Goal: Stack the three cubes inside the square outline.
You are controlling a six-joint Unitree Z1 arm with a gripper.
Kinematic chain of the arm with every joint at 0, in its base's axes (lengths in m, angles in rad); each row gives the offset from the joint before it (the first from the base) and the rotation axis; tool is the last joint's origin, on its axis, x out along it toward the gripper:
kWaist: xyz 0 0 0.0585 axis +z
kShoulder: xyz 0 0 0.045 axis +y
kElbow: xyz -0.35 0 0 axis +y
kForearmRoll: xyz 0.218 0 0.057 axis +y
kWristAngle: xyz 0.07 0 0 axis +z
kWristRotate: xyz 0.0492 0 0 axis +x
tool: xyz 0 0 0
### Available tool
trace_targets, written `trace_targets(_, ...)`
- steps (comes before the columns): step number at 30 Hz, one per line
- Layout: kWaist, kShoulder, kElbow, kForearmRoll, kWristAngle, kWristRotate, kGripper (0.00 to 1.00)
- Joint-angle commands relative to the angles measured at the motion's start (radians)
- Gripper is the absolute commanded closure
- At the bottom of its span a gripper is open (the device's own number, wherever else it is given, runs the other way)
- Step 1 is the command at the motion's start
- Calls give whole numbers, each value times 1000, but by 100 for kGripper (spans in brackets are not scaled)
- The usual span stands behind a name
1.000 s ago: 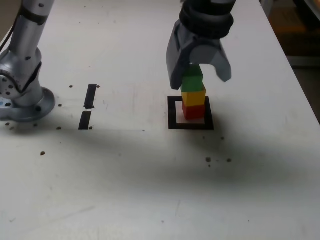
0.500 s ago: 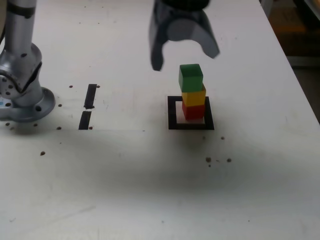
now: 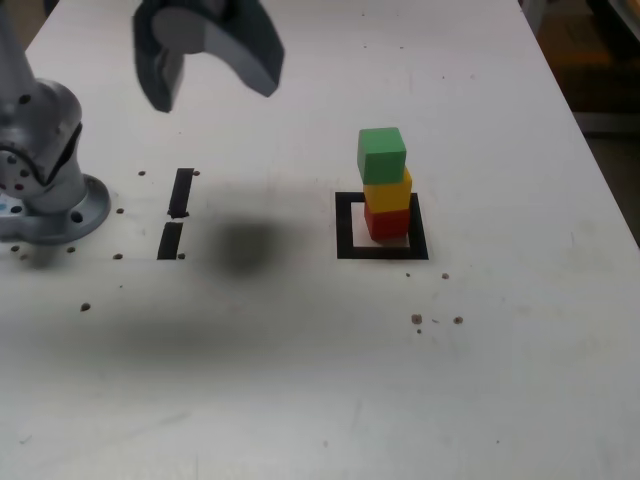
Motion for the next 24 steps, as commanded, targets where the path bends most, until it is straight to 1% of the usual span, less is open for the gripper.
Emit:
trace_targets(1,1,13,150,-57,-7,2,0)
trace_targets(5,1,3,263,-151,-21,6,0)
trace_targets(11,1,-32,354,-228,-45,9,0)
trace_targets(15,1,-44,385,-253,-56,9,0)
trace_targets(24,1,-73,453,-272,-63,14,0)
